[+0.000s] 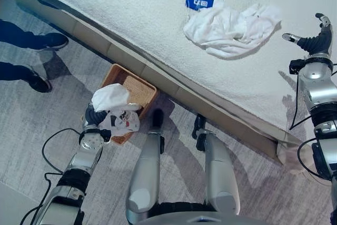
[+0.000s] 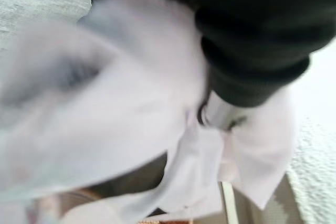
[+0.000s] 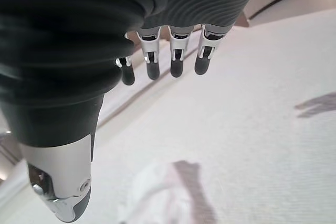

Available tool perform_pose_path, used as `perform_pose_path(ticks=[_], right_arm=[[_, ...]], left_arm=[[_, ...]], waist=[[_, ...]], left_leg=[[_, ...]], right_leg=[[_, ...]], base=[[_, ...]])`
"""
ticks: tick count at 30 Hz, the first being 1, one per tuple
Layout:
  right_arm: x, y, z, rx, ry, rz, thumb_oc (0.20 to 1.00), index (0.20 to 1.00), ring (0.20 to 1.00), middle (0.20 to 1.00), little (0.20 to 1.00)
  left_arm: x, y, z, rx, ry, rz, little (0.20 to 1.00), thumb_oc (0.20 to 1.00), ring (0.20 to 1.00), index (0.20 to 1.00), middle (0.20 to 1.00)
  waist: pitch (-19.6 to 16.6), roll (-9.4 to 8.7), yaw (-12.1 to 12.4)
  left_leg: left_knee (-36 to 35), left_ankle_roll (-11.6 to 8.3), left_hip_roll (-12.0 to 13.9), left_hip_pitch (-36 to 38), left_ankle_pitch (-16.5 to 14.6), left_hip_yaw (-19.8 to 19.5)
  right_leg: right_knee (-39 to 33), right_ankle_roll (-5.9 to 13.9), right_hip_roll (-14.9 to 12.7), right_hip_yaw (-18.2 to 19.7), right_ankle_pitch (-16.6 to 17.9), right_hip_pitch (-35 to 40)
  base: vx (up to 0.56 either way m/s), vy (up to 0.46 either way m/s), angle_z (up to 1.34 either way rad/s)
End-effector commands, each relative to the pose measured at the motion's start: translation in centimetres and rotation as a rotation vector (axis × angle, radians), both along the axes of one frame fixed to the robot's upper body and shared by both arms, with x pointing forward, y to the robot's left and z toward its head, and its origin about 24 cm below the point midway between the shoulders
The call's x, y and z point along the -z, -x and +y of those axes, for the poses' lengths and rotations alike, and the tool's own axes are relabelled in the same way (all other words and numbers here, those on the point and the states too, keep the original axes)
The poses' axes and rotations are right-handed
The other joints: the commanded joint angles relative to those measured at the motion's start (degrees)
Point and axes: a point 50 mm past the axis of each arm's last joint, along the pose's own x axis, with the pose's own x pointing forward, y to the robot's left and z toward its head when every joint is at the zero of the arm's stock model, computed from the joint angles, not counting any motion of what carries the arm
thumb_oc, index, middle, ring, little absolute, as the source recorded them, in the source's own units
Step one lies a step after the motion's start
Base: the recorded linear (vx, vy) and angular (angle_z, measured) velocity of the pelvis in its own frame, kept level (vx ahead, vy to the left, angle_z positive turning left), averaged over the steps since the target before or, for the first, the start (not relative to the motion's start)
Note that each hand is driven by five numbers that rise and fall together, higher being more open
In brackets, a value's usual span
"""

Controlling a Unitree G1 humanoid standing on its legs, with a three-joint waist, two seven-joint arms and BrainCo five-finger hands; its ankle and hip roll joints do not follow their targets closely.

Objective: Pick up clothes into the bucket

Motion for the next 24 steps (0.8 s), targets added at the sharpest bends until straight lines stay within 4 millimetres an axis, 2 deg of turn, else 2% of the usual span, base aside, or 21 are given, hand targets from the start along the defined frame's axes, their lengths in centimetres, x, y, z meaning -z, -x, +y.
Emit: perform_pose_path(ticks=[1,2,3,5,6,8,10,11,12,13,15,16,17,18,19,22,24], right_arm=[[-4.1,0.7,0.0,0.0,0.113,-0.137,1.0,1.0,1.0,1.0,1.0],[-4.4,0.8,0.0,0.001,0.113,-0.145,1.0,1.0,1.0,1.0,1.0],[-5.2,0.6,0.5,-0.008,0.154,-0.147,1.0,1.0,1.0,1.0,1.0],[-5.7,0.5,0.7,-0.008,0.169,-0.148,1.0,1.0,1.0,1.0,1.0],[-6.8,0.3,1.0,-0.004,0.211,-0.154,1.0,1.0,1.0,1.0,1.0],[-7.4,0.1,1.4,-0.005,0.242,-0.153,1.0,1.0,1.0,1.0,1.0],[-8.2,-0.1,1.7,0.001,0.286,-0.14,1.0,1.0,1.0,1.0,1.0],[-8.4,0.0,1.4,0.023,0.322,-0.122,1.0,1.0,1.0,1.0,1.0],[-8.8,-0.4,1.7,0.019,0.343,-0.109,1.0,1.0,1.0,1.0,1.0],[-9.5,-0.5,1.9,0.021,0.363,-0.105,1.0,1.0,1.0,1.0,1.0],[-9.7,-0.9,2.1,0.035,0.408,-0.061,1.0,1.0,1.0,1.0,1.0],[-9.9,-1.2,2.0,0.049,0.429,-0.019,1.0,1.0,1.0,1.0,1.0],[-9.9,-1.2,2.0,0.048,0.43,-0.02,1.0,1.0,1.0,1.0,1.0],[-10.1,-1.6,2.1,0.062,0.44,0.01,1.0,1.0,1.0,1.0,1.0],[-10.1,-1.6,2.1,0.061,0.442,0.009,1.0,1.0,1.0,1.0,1.0],[-9.5,-2.1,1.8,0.086,0.449,0.092,1.0,1.0,1.0,1.0,1.0],[-9.2,-2.2,1.6,0.084,0.443,0.118,1.0,1.0,1.0,1.0,1.0]], left_arm=[[-1.2,0.6,2.5,-0.104,-0.116,-0.031,1.0,1.0,1.0,1.0,1.0],[-1.4,0.5,2.5,-0.104,-0.116,-0.039,1.0,1.0,1.0,1.0,1.0],[-0.3,1.1,3.6,-0.169,-0.11,0.023,1.0,1.0,1.0,1.0,1.0],[-0.1,1.1,3.8,-0.197,-0.086,0.02,1.0,1.0,1.0,1.0,1.0],[0.2,1.3,4.2,-0.231,-0.083,0.037,1.0,1.0,1.0,1.0,1.0],[0.6,1.6,4.5,-0.244,-0.087,0.063,1.0,1.0,1.0,1.0,1.0],[1.1,2.1,4.4,-0.239,-0.091,0.081,1.0,1.0,1.0,1.0,1.0],[0.5,2.0,3.7,-0.209,-0.098,0.036,1.0,1.0,1.0,1.0,1.0],[1.8,2.8,4.1,-0.232,-0.069,0.098,1.0,1.0,1.0,1.0,1.0],[1.8,2.8,4.4,-0.237,-0.08,0.101,1.0,1.0,1.0,1.0,1.0],[1.7,2.5,3.6,-0.195,-0.06,0.085,1.0,1.0,1.0,1.0,1.0],[2.1,2.6,2.7,-0.144,0.001,0.067,1.0,1.0,1.0,1.0,1.0],[2.1,2.6,2.7,-0.145,0.003,0.067,1.0,1.0,1.0,1.0,1.0],[2.5,2.6,1.3,-0.075,0.069,0.054,1.0,1.0,1.0,1.0,1.0],[2.5,2.6,1.3,-0.076,0.071,0.053,1.0,1.0,1.0,1.0,1.0],[2.9,2.3,-2.0,0.072,0.168,0.035,1.0,1.0,1.0,1.0,1.0],[2.9,2.1,-2.8,0.105,0.196,0.024,1.0,1.0,1.0,1.0,1.0]], waist=[[-1.1,-2.18,-0.4],[-1.1,-2.22,-0.5],[-1.1,-2.5,-0.5],[-1.1,-2.6,-0.5],[-1.1,-2.8,-0.4],[-1.1,-2.77,-0.5],[-1.1,-2.46,-0.1],[-1.1,-2.08,0.3],[-1.1,-2.02,0.8],[-1.1,-1.96,0.7],[-1.1,-1.66,1.1],[-1.1,-0.89,1.8],[-1.1,-0.83,1.7],[-1.1,-0.14,2.5],[-1.1,-0.06,2.4],[-1.1,1.37,3.6],[-1.1,1.69,3.9]], left_leg=[[8.8,0.37,0.2,-3.7,-7.1,0.2],[8.5,0.51,0.1,-5.0,-5.4,0.4],[10.2,0.46,0.6,-5.4,-7.8,0.4],[10.7,0.54,0.6,-6.3,-8.0,0.5],[11.2,0.63,0.8,-7.4,-8.2,0.6],[11.5,0.65,0.9,-8.0,-8.3,0.6],[11.8,0.71,0.7,-9.0,-8.4,0.7],[11.7,0.76,0.4,-9.5,-8.5,0.5],[11.4,0.69,0.3,-9.8,-8.2,0.5],[11.3,0.7,0.3,-10.1,-8.2,0.4],[10.8,0.75,-0.2,-10.7,-7.8,0.2],[10.3,0.74,-0.6,-11.2,-7.4,-0.2],[10.3,0.73,-0.6,-11.2,-7.4,-0.2],[9.6,0.73,-1.1,-11.7,-7.0,-0.5],[9.5,0.73,-1.1,-11.7,-6.9,-0.5],[8.1,0.67,-2.1,-12.4,-5.9,-1.4],[7.9,0.64,-2.4,-12.5,-5.7,-1.6]], right_leg=[[3.1,4.23,-2.2,2.4,-3.6,0.3],[2.5,3.84,-2.4,2.1,-1.9,-0.8],[4.1,4.17,-1.9,2.9,-3.9,-1.9],[4.3,4.18,-1.8,3.0,-3.8,-2.7],[4.2,4.16,-1.6,3.3,-3.8,-3.9],[4.2,4.22,-1.7,3.3,-3.8,-4.3],[4.3,4.27,-1.6,3.3,-3.7,-5.2],[4.4,4.3,-1.7,3.2,-3.8,-5.5],[4.4,4.29,-1.9,3.0,-3.7,-5.8],[4.5,4.28,-2.0,2.9,-3.7,-6.3],[4.2,4.27,-2.3,2.6,-3.5,-6.6],[4.1,4.24,-2.6,2.2,-3.5,-7.0],[4.1,4.24,-2.6,2.2,-3.4,-7.0],[4.2,4.23,-2.9,2.0,-3.3,-7.6],[4.1,4.23,-2.9,2.0,-3.3,-7.6],[4.5,4.1,-3.8,1.2,-3.5,-8.2],[4.8,4.1,-4.1,1.0,-3.5,-8.3]], base=[[0.0,0.032,-0.11],[0.01,0.046,-0.17],[0.01,0.024,-0.15],[0.05,0.015,-0.14],[0.01,0.015,-0.16],[0.01,0.017,-0.11],[0.0,0.0,0.0],[0.0,0.0,0.0],[0.0,0.0,0.0],[0.0,0.0,0.0],[0.0,0.002,0.03],[0.0,0.003,0.1],[0.0,0.008,0.19],[0.0,0.003,0.14],[0.0,-0.005,0.1],[0.0,-0.02,0.12],[0.0,-0.016,0.25]])
